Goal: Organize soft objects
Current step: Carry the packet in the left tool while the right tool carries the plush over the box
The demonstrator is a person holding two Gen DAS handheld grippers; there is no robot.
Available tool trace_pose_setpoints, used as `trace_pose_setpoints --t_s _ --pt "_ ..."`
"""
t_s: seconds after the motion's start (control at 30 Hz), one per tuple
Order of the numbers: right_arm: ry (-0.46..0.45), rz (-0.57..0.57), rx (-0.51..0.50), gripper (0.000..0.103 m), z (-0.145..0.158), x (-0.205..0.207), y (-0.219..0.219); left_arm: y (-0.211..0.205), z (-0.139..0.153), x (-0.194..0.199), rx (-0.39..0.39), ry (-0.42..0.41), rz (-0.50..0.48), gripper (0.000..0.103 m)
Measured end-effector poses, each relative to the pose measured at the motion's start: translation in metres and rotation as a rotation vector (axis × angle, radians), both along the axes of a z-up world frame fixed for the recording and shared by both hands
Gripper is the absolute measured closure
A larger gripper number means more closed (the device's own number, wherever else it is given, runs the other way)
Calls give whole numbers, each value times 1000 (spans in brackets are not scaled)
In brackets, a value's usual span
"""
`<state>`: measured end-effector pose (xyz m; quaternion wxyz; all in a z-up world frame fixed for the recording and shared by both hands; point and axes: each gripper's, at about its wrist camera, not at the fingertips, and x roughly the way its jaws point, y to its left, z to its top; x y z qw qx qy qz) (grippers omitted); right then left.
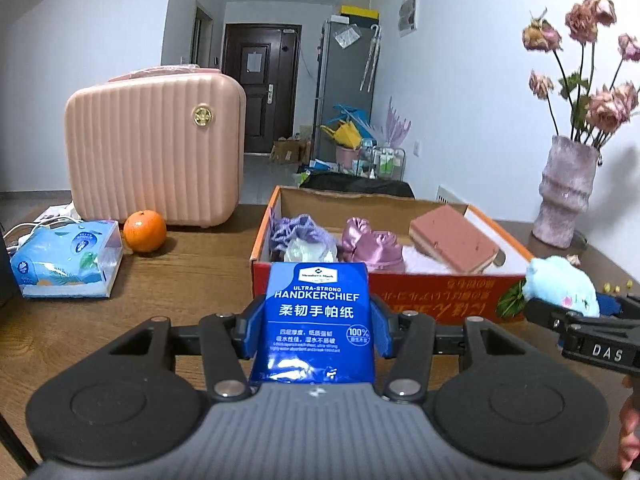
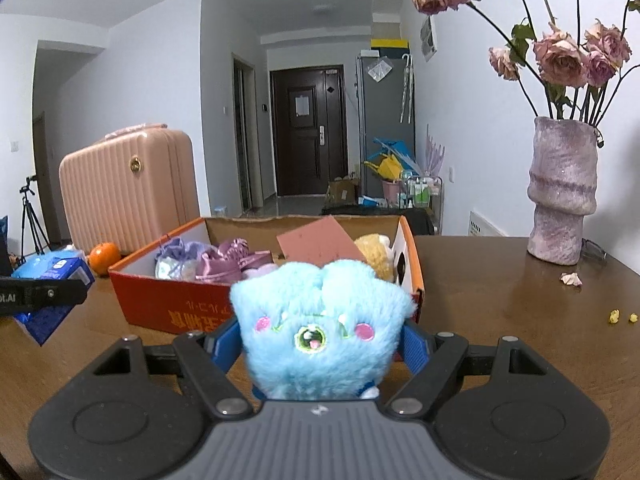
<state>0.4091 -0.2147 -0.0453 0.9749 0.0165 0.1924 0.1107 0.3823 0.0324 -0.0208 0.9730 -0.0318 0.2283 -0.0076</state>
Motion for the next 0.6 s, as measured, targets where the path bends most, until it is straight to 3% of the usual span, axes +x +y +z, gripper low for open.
trace_pose_setpoints --t_s 0.6 --pt "-82 -25 52 25 15 20 6 -7 18 21 -67 -48 19 50"
